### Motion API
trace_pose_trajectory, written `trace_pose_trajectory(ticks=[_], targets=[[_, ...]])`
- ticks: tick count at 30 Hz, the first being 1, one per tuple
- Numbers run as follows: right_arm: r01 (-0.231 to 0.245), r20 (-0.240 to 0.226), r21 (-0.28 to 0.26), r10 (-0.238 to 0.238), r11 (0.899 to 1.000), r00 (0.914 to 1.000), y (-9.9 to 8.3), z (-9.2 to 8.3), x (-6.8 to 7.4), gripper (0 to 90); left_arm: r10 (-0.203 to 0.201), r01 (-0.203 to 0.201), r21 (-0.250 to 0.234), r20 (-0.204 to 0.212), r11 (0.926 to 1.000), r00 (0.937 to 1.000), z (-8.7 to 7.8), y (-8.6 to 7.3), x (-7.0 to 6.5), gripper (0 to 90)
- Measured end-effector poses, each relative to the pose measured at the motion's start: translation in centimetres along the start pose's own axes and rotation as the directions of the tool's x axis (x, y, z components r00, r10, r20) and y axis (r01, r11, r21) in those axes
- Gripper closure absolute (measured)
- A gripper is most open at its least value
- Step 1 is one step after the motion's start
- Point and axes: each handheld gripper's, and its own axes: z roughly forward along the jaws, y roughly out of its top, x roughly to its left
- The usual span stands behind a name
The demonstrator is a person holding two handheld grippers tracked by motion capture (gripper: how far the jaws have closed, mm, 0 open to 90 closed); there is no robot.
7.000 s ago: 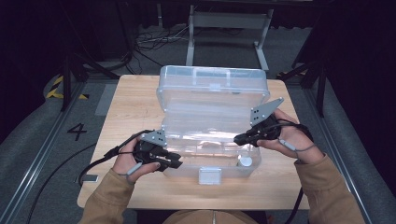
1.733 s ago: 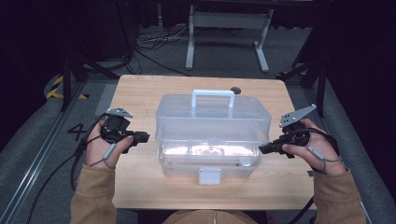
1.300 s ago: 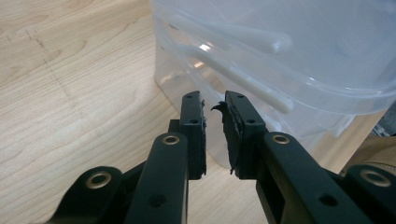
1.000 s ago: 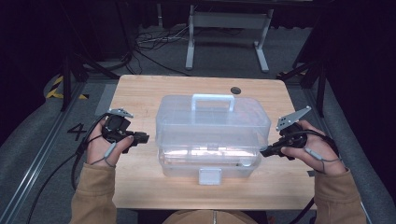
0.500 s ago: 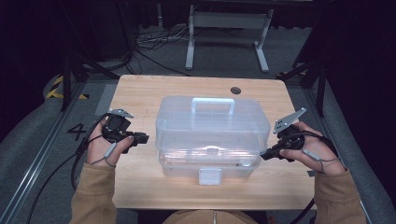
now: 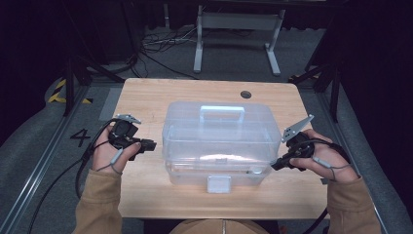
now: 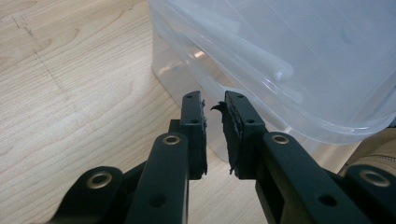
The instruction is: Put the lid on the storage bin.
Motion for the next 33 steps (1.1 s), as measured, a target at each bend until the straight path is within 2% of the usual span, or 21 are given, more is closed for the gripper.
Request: trace_pose_trajectory(ticks=[8, 10, 11, 13, 14, 23, 28, 33], targets=[[-0.003, -0.014, 0.034, 0.003, 0.999, 0.9999, -0.2, 0.5, -0.3, 90.0, -0.004, 0.004, 0.003, 0.002, 1.0000, 1.0000, 0.1, 0.0, 0.1, 78.2], [-0.004, -0.048, 0.105, 0.009, 0.994, 0.9988, -0.6, 1.2, -0.6, 87.9, -0.004, 0.004, 0.005, 0.005, 1.0000, 1.0000, 0.2, 0.0, 0.1, 78.2], [-0.004, -0.048, 0.105, 0.009, 0.994, 0.9988, -0.6, 1.2, -0.6, 87.9, -0.004, 0.004, 0.005, 0.005, 1.0000, 1.0000, 0.2, 0.0, 0.1, 78.1], [0.002, -0.070, 0.147, 0.008, 0.989, 0.9975, -0.8, 1.7, -0.5, 86.8, -0.005, 0.005, 0.005, 0.004, 1.0000, 1.0000, 0.2, 0.0, 0.1, 78.1], [0.005, -0.068, 0.150, 0.006, 0.989, 0.9976, -0.9, 1.7, -0.5, 87.1, -0.006, 0.006, 0.005, 0.005, 1.0000, 1.0000, 0.2, 0.0, 0.1, 78.1], [0.009, -0.051, 0.090, -0.005, 0.996, 0.9987, -1.0, 0.8, -0.7, 85.5, -0.003, 0.003, 0.003, 0.003, 1.0000, 1.0000, 0.3, -0.1, 0.2, 77.6], [0.004, -0.053, 0.056, -0.001, 0.998, 0.9986, -1.2, 0.0, -0.7, 84.4, -0.002, 0.002, -0.015, -0.004, 0.9999, 1.0000, 0.0, -0.2, 0.3, 76.5], [-0.020, -0.034, 0.006, 0.020, 1.000, 0.9992, -1.5, -1.0, -1.0, 82.5, -0.003, 0.003, -0.029, -0.011, 0.9996, 0.9999, -0.3, -0.5, 0.3, 74.5]])
